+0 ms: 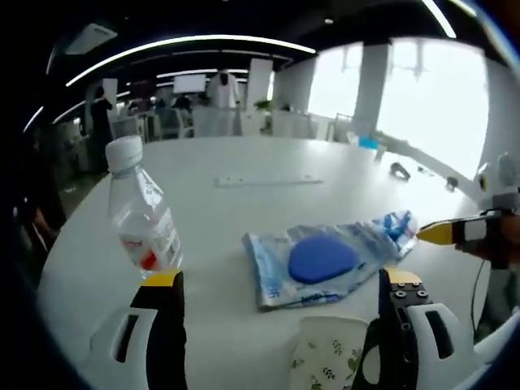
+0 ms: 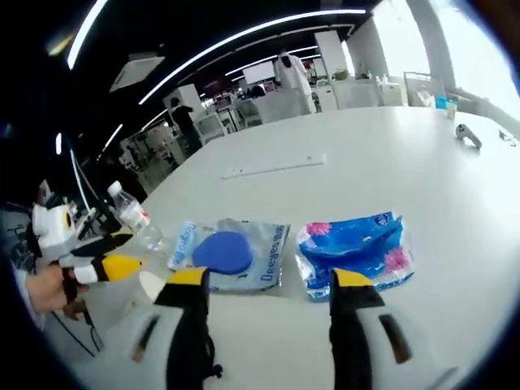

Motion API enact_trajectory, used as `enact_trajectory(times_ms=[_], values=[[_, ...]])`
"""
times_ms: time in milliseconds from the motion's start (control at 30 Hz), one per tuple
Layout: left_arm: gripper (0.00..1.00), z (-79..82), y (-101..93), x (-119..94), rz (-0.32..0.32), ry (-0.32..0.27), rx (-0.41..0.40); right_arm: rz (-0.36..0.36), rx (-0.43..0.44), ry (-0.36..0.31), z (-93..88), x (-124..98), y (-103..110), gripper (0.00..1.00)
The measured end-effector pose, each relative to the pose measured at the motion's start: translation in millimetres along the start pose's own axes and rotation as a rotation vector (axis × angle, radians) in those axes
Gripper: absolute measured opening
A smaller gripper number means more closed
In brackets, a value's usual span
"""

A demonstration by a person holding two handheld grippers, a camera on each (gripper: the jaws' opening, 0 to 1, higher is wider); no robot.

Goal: Arrange the tabletop items into an orderly group along one side of the table until the central work area is clear of visible clutter.

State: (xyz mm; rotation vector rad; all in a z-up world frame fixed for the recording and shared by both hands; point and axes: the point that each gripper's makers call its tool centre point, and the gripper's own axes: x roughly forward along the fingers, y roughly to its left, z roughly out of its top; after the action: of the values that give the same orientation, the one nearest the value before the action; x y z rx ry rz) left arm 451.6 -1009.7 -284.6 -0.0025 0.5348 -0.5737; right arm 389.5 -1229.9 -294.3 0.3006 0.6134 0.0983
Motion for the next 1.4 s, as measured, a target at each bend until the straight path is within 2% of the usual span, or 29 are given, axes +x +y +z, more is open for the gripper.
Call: enact_trajectory(times_ms=[500,900,1100,1400], values=[[0.96,-10.2,15.5,-36,0.032,0.002,-0.013,0.014,-0.028,0.024,-9.0,-13,0,0.59],[0.96,-20.2,26.8,-62,0.044,-0.006,-0.037,0.041,-0.057,0.046,-17.7,-22,9,0.58],[0.96,-24.9,36.3,-71,0.048,-0.004,-0.042,0.05,-0.068,0.069,-26.1,-22,12,0.58],[0.96,-25.4,36.2,-74,0.032,-0.017,-0.043,0.063,-0.093,0.087,-30.1,-23,19,0.57]])
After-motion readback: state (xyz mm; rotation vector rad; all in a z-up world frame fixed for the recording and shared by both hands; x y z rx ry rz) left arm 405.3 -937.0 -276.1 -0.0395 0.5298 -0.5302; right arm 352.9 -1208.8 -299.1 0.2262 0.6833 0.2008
